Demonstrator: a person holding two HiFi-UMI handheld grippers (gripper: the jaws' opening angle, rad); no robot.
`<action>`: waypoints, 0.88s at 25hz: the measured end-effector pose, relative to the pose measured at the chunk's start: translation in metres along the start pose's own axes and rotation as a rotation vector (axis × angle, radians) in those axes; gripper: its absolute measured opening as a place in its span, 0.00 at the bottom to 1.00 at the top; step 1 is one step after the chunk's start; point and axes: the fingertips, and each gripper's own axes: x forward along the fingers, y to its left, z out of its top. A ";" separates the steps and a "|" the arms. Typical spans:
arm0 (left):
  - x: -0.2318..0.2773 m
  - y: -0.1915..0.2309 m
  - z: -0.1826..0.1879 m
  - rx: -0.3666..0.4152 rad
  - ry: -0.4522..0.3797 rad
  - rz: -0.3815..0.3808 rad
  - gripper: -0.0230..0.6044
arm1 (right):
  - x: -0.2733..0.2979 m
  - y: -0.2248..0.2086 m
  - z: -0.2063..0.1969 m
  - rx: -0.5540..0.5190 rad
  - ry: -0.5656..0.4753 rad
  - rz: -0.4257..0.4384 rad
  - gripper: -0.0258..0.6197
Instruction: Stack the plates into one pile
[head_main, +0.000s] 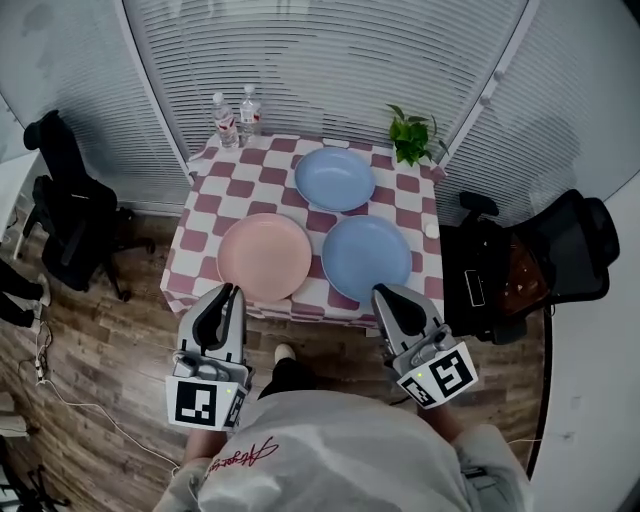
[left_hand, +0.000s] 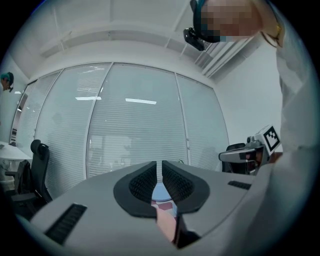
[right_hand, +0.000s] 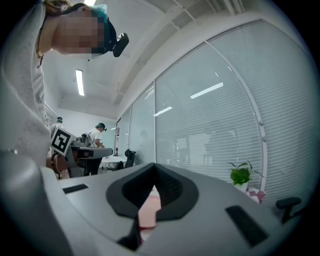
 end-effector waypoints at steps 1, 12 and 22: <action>0.005 0.005 0.000 0.001 0.001 -0.002 0.11 | 0.007 -0.001 0.000 0.002 0.001 0.002 0.06; 0.039 0.071 -0.003 0.009 0.015 0.010 0.11 | 0.088 -0.003 0.002 0.015 -0.009 0.024 0.06; 0.057 0.117 -0.009 0.008 0.023 0.020 0.11 | 0.140 -0.001 -0.003 0.024 -0.011 0.024 0.05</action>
